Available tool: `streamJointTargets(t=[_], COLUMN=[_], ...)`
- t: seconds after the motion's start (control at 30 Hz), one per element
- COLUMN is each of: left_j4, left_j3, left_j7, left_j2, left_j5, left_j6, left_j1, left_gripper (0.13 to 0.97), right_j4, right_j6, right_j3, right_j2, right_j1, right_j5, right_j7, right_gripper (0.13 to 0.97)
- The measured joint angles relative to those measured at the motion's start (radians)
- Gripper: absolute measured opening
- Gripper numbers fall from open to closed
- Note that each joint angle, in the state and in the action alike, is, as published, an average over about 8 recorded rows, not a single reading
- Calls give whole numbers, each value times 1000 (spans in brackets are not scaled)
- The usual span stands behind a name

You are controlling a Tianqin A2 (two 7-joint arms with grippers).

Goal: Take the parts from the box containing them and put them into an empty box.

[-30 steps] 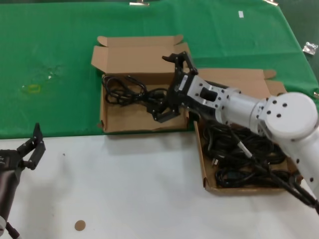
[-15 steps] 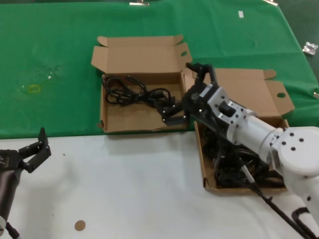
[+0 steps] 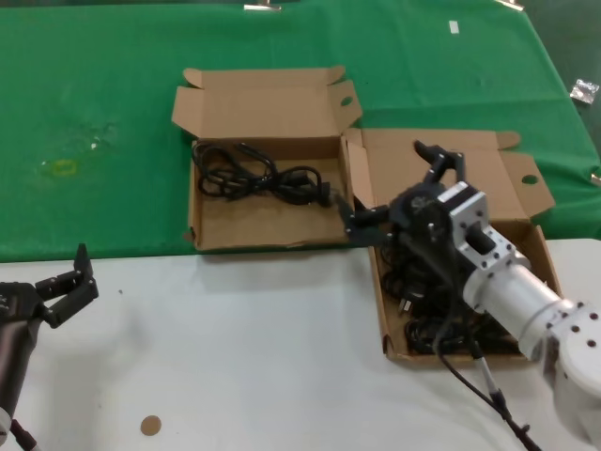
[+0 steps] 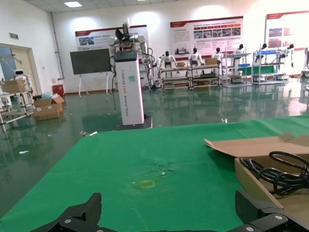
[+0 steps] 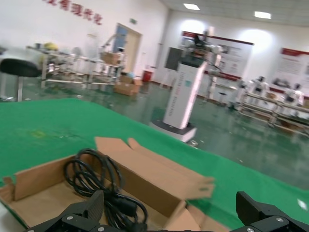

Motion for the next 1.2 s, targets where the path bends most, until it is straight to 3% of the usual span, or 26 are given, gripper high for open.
streamJointTargets(t=[0.6, 1.2], left_j4=[0, 0], left_j3=[0, 0], left_j7=[0, 0], left_j2=[0, 0], left_j5=[0, 0], left_j6=[0, 0], left_j1=[0, 0], left_gripper=[966, 966], right_j4=[169, 182], right_j6=[186, 201], right_j3=[122, 132], right_j2=[-1, -1], right_j1=[-247, -266], right_j5=[111, 119], right_j7=[66, 72], right_gripper=[966, 966])
